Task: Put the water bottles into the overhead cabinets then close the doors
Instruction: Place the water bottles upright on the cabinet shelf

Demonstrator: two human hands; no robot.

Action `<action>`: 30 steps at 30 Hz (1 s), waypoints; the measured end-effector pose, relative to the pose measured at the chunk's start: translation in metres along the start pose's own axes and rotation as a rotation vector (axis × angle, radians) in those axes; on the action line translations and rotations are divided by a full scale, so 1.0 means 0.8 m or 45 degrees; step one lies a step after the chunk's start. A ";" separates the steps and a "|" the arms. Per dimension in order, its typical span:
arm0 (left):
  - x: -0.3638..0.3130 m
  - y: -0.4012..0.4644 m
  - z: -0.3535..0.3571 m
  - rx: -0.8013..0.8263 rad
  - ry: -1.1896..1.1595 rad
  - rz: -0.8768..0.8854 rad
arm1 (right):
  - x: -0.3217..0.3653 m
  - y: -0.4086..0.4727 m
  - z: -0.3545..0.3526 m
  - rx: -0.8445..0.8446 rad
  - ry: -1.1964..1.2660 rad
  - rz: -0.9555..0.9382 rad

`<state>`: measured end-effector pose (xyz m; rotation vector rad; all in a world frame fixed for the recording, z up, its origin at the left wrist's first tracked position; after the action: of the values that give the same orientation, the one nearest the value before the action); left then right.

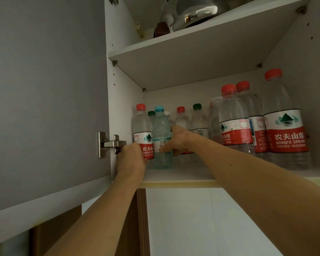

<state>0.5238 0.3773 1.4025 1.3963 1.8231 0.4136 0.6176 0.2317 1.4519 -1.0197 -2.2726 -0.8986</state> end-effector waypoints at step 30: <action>-0.126 -0.042 -0.019 0.071 -0.933 0.491 | 0.019 -0.296 -0.111 -1.011 -0.746 -0.533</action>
<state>0.4991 0.2759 1.4284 1.6593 0.9831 0.0178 0.4371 0.0544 1.4342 -1.2557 -2.7167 -2.0073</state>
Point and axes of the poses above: each hand's wrist, its own y-axis towards the middle knuckle, its own z-axis out of the palm, x = y × z, the point moved 5 cm from there along y, towards the middle knuckle, and after that the axes turned 4 degrees about x, right-handed, at the moved point
